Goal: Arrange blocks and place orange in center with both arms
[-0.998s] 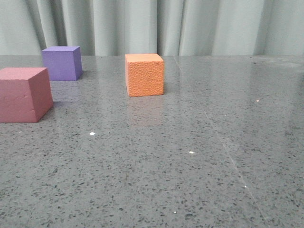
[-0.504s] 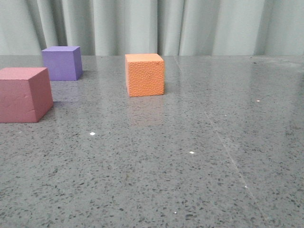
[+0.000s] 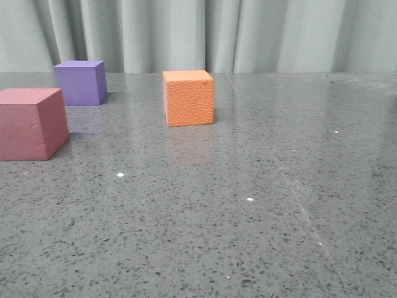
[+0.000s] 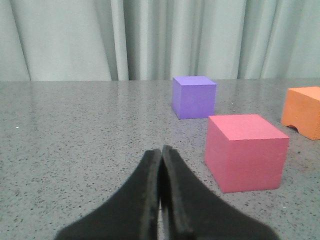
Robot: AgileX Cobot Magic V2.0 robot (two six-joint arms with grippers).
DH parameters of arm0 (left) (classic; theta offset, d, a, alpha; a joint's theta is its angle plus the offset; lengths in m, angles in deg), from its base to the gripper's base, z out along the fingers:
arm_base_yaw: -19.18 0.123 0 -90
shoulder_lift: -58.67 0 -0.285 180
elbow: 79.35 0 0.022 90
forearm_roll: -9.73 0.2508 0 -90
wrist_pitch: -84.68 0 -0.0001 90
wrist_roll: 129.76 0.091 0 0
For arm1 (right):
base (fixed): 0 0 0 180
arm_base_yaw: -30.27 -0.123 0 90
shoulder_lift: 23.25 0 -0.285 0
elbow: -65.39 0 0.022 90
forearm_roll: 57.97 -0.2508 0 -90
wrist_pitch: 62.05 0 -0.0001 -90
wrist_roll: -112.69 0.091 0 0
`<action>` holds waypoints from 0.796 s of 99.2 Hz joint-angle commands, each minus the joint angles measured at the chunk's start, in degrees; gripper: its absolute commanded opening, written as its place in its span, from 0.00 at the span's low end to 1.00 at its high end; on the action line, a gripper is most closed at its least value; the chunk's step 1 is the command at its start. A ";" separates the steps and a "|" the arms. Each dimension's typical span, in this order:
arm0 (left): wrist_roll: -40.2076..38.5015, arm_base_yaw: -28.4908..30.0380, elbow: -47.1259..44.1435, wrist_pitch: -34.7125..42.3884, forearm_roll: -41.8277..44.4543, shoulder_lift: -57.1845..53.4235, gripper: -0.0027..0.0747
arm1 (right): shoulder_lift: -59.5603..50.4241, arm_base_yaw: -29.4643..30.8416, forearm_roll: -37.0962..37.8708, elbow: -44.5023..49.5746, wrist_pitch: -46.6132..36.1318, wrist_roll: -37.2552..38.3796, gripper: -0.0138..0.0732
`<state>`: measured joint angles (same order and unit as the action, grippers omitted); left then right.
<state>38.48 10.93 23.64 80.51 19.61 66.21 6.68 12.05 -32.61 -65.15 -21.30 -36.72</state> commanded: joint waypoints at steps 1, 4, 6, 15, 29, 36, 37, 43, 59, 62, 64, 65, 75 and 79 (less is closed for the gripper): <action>-0.11 0.17 -3.03 5.13 -0.40 -1.67 0.01 | -4.20 1.68 -0.05 2.56 -8.08 -1.22 0.08; -0.11 0.17 -3.03 5.13 -0.40 -1.67 0.01 | -5.88 2.40 -1.71 4.03 -9.19 -2.40 0.08; -0.11 0.17 -3.03 5.13 -0.40 -1.67 0.01 | -7.12 3.01 -2.51 5.07 -9.99 -3.00 0.08; -0.11 0.17 -3.03 5.13 -0.40 -1.67 0.01 | -12.04 5.89 -9.33 9.52 -13.26 -9.76 0.08; -0.11 0.17 -3.03 5.13 -0.40 -1.67 0.01 | -18.32 10.27 -20.74 16.04 -20.11 -23.92 0.08; -0.11 0.17 -3.03 5.13 -0.40 -1.67 0.01 | -20.69 11.94 -23.19 18.90 -23.75 -26.95 0.08; -0.11 0.17 -3.03 5.13 -0.40 -1.67 0.01 | -20.92 12.07 -23.20 19.42 -24.37 -27.00 0.08; -0.11 0.17 -3.03 5.13 -0.40 -1.67 0.01 | -22.85 13.00 -23.20 21.29 -26.39 -27.00 0.08; -0.11 0.17 -3.03 5.13 -0.40 -1.67 0.01 | -24.15 13.95 -23.20 25.47 -30.10 -27.00 0.08; -0.11 0.17 -3.03 5.13 -0.40 -1.67 0.01 | -24.15 13.95 -23.20 26.03 -30.72 -27.00 0.08; -0.11 0.17 -3.03 5.13 -0.40 -1.67 0.01 | -24.15 13.95 -23.20 26.45 -31.02 -27.00 0.08; -0.11 0.17 -3.03 5.13 -0.40 -1.67 0.01 | -24.15 13.95 -23.20 26.75 -31.35 -27.00 0.08; -0.11 0.17 -3.03 5.13 -0.40 -1.67 0.01 | -24.15 13.95 -23.20 28.62 -33.95 -27.00 0.08; -0.11 0.17 -3.03 5.13 -0.40 -1.67 0.01 | -24.15 13.95 -23.20 28.54 -33.27 -27.00 0.08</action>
<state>38.48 10.93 23.64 80.51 19.61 66.21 -16.07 25.68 -55.83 -36.04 -48.40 -63.15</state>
